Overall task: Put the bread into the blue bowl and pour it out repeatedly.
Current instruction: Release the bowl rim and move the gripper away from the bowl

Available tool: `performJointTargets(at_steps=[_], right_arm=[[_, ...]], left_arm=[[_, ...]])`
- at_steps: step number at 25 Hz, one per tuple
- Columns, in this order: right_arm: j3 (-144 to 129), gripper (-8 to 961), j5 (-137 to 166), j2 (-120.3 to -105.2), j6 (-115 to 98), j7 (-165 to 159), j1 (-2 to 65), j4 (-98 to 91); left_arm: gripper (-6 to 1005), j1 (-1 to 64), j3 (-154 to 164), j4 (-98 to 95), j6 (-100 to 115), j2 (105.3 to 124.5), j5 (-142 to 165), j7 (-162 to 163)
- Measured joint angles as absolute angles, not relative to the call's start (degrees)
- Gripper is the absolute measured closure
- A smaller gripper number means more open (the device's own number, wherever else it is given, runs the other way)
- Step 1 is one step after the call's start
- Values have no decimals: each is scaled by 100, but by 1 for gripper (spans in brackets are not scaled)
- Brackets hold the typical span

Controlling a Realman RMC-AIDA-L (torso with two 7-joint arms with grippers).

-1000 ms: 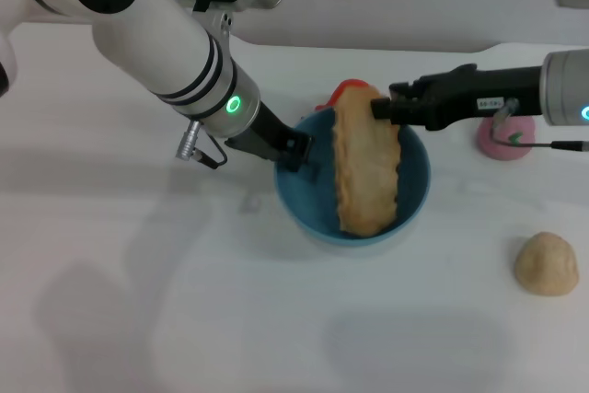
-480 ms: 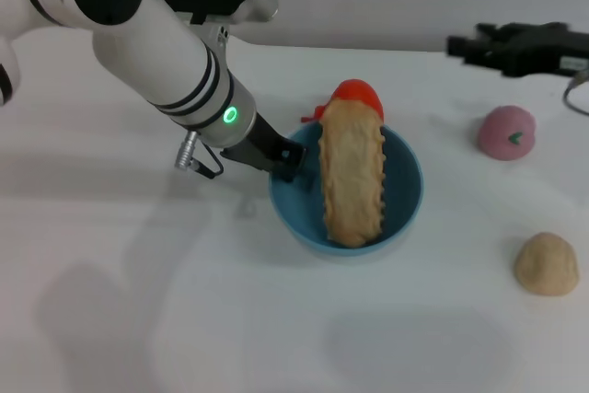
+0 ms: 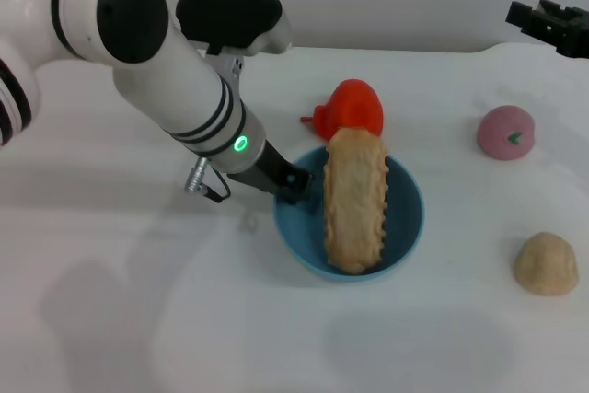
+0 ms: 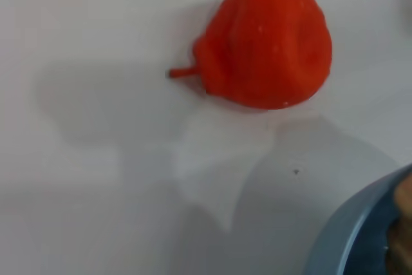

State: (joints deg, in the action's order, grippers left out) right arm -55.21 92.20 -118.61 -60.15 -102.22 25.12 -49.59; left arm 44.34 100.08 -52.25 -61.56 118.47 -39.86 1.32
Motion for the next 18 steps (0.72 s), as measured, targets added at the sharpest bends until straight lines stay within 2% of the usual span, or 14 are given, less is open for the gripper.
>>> performJointTargets(at_steps=[9,14,18], right_arm=[[-5519,374,9207,-11870,-5967,-10213,2561,-4830],[-5520,374,9203,-11874,-5967,-10214,2551,-4775],[-5519,374,9196,-11880,-5967,-10215,2520,-4767]], left_arm=[[949,4433,10280,-5136,-5888,11844,-4051,132],[770,4417,10209,-5154,-5880,11821,-4039,132],[684,4395,9929,-5222,-5934,11802,-4029,-52]])
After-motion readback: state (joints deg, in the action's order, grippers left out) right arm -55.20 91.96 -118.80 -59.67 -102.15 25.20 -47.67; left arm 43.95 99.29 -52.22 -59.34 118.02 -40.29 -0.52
